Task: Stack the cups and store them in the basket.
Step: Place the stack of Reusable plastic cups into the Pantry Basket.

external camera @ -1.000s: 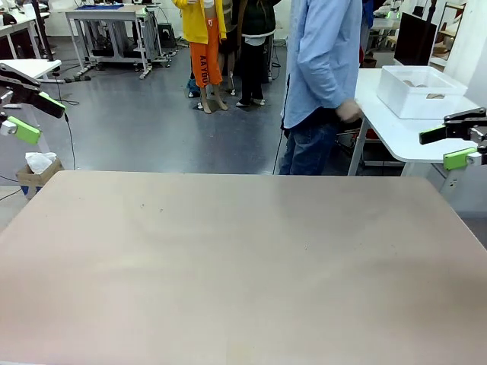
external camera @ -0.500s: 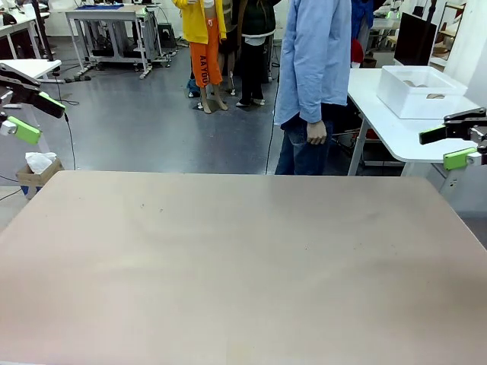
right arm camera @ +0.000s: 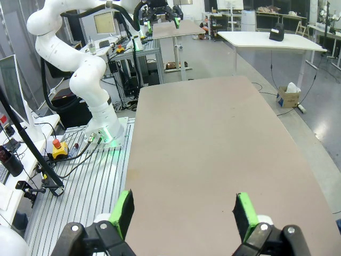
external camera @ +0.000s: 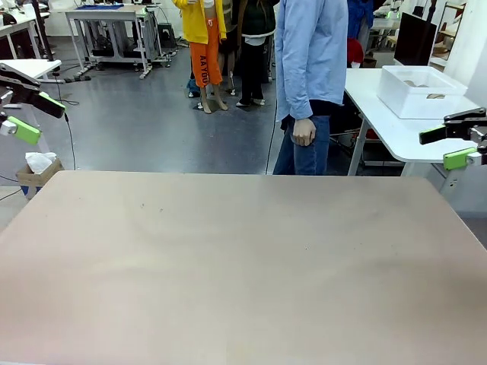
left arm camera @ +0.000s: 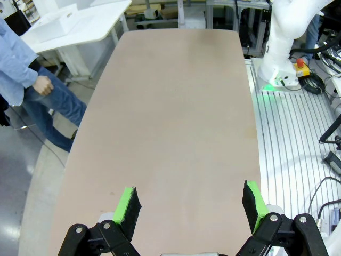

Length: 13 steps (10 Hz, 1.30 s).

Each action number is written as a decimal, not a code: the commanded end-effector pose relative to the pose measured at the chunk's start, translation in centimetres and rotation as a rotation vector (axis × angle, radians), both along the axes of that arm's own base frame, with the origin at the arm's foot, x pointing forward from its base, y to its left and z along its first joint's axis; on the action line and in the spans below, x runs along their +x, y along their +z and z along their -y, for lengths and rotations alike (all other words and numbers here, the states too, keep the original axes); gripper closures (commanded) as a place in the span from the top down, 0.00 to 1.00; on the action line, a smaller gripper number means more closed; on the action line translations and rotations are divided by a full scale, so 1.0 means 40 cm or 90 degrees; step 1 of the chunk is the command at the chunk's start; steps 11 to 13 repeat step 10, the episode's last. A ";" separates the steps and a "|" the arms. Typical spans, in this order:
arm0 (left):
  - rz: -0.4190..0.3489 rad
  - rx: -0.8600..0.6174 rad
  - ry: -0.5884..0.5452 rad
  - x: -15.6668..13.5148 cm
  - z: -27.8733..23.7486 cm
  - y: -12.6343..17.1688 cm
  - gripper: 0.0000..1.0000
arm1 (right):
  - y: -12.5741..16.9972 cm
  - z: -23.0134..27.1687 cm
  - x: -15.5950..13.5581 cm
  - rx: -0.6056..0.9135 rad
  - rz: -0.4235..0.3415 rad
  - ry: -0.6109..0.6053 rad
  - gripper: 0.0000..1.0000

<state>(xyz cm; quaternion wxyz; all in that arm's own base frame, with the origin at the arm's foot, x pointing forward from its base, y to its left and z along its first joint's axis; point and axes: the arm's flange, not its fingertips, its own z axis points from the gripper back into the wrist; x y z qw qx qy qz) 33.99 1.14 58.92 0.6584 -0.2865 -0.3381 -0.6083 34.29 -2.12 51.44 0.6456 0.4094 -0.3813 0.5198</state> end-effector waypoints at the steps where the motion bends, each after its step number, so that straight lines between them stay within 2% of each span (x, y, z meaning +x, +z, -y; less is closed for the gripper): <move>1: 0.006 -0.008 -0.009 0.003 0.001 0.003 1.00 | 0.008 -0.004 0.002 0.001 -0.006 -0.008 1.00; 13: 0.006 -0.008 -0.009 0.003 0.001 0.003 1.00 | 0.008 -0.004 0.002 0.001 -0.006 -0.008 1.00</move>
